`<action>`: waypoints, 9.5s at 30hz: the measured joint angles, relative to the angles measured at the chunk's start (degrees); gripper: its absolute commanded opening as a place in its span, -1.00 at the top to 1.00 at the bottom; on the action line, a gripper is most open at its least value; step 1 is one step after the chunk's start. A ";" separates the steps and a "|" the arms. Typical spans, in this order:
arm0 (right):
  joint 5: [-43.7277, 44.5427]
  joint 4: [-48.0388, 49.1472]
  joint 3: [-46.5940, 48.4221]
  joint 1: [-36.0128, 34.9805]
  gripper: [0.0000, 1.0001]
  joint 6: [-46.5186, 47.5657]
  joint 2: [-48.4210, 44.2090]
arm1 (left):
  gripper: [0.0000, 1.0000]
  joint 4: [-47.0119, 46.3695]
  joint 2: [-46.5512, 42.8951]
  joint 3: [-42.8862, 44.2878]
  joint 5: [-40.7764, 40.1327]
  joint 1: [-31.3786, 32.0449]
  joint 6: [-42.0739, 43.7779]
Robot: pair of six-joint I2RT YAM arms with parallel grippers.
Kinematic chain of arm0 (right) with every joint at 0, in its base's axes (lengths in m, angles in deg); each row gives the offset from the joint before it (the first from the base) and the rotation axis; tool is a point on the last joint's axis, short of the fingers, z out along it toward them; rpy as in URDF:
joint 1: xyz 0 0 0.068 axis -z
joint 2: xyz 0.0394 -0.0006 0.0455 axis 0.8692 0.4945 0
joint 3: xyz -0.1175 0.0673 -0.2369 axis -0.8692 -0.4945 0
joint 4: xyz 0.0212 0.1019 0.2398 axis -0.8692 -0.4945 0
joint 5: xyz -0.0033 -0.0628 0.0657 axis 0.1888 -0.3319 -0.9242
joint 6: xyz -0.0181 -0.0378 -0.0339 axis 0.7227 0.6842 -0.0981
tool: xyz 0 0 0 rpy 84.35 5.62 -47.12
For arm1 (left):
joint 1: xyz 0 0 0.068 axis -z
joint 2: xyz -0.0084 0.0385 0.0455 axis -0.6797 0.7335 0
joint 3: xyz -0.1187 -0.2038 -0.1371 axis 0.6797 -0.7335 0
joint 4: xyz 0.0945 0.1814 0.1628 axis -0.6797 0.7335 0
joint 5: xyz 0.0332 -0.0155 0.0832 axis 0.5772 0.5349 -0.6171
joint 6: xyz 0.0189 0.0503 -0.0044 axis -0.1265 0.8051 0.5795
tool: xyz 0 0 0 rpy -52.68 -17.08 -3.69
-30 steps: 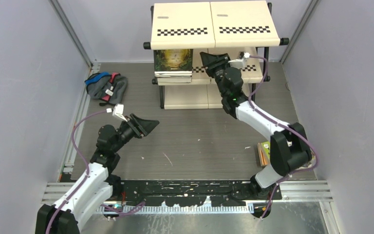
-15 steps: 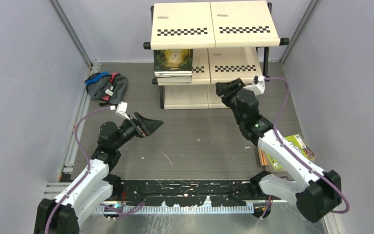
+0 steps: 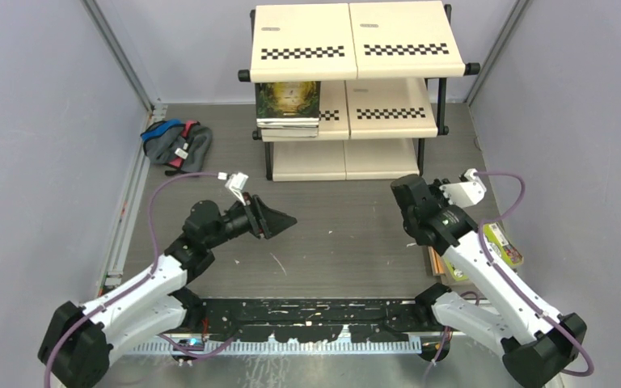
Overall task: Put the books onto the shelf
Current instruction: Adjust the book on the shelf, then move the book to the center of the board, then pick up the book from the center of the board.
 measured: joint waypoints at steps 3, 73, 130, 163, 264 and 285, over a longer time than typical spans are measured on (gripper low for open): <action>3.54 -8.98 2.40 1.66 0.80 -6.29 3.19 | 0.11 0.63 2.86 2.08 -1.01 4.46 1.51; -19.98 -0.42 -22.47 80.04 0.99 -20.72 10.19 | 0.48 22.64 8.55 9.44 1.33 13.57 9.01; -31.06 25.83 -4.37 56.96 0.98 -3.80 39.63 | 0.62 15.63 13.75 8.63 -6.43 16.76 5.53; -26.53 18.25 -5.90 32.41 0.98 -17.79 36.74 | -0.03 6.88 14.05 1.60 -14.47 19.52 2.62; -25.53 22.03 -9.20 17.27 0.99 -15.78 34.38 | 1.00 -56.33 69.16 16.59 -18.88 22.62 -18.01; -16.35 11.37 -10.62 17.11 0.24 -9.73 14.62 | 1.00 -47.43 60.28 14.64 -19.21 21.86 -12.33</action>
